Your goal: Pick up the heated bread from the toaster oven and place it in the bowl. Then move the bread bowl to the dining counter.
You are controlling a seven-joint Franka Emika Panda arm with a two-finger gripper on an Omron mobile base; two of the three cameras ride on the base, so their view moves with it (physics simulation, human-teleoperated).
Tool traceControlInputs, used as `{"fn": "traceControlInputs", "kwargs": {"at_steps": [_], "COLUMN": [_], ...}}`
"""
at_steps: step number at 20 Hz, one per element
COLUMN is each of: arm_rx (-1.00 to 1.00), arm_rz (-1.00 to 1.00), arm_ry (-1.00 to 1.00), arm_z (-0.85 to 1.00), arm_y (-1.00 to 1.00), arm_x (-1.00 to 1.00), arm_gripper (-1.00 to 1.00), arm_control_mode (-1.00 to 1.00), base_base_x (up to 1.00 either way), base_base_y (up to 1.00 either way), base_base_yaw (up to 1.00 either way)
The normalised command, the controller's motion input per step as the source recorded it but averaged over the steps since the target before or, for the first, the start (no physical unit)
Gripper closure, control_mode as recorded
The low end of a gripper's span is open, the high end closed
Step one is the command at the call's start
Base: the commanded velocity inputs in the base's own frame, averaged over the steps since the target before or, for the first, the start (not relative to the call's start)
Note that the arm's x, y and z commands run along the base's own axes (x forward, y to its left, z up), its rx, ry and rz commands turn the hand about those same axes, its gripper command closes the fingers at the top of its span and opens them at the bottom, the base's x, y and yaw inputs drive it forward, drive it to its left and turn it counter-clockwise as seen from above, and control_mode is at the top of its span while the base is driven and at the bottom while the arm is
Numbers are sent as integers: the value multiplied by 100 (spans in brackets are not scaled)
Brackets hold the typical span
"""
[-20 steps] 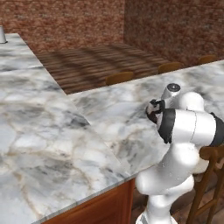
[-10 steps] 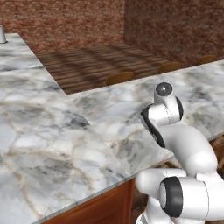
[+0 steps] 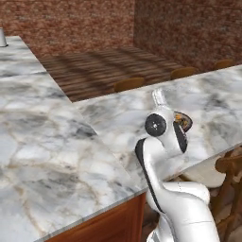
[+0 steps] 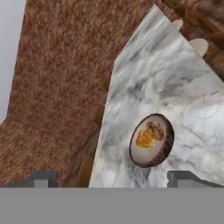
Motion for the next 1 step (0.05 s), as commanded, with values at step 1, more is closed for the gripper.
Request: {"fn": "traceControlInputs", "kwargs": {"at_steps": [1], "arm_rx": [0], "arm_rz": [0], "arm_ry": [11], "arm_z": [0], "arm_y": [0], "arm_x": [6], "arm_gripper": [-100], "arm_control_mode": [-100], "base_base_x": [0], "base_base_y": [0], "base_base_yaw": [0]}}
